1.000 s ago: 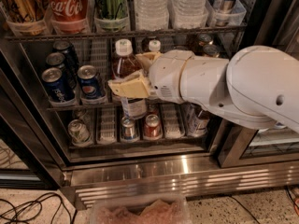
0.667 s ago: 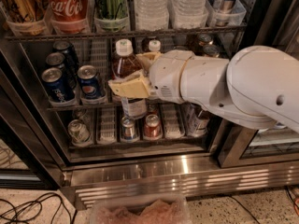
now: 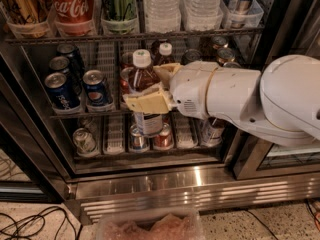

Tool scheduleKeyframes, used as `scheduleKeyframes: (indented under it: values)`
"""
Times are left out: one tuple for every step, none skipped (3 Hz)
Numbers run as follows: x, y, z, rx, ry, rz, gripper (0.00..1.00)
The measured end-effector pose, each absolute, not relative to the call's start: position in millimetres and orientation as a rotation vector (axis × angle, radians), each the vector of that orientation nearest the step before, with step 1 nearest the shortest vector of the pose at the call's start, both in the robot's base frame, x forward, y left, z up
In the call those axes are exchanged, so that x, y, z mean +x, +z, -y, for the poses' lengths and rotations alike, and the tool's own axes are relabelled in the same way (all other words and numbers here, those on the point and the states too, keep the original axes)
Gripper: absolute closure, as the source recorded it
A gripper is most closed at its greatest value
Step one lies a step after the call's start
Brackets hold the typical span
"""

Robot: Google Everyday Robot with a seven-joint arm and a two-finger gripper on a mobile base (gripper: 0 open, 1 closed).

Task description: Pick blue plastic bottle from middle shelf of fridge

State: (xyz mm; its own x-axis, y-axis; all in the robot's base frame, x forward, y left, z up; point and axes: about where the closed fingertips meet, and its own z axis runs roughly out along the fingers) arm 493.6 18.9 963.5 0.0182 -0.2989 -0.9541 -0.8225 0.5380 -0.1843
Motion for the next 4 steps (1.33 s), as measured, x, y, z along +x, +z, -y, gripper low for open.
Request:
scheduleKeyframes:
  values:
    - [475.0, 962.5, -16.1, -0.982, 0.571, -1.562, 1.00]
    - [457.6, 963.9, -13.0, -0.969, 0.587, -1.578, 1.00]
    - [441.9, 967.0, -6.2, -0.957, 0.580, -1.606, 1.00]
    - [440.8, 959.0, 6.0, -0.910, 0.555, -1.630, 1.00]
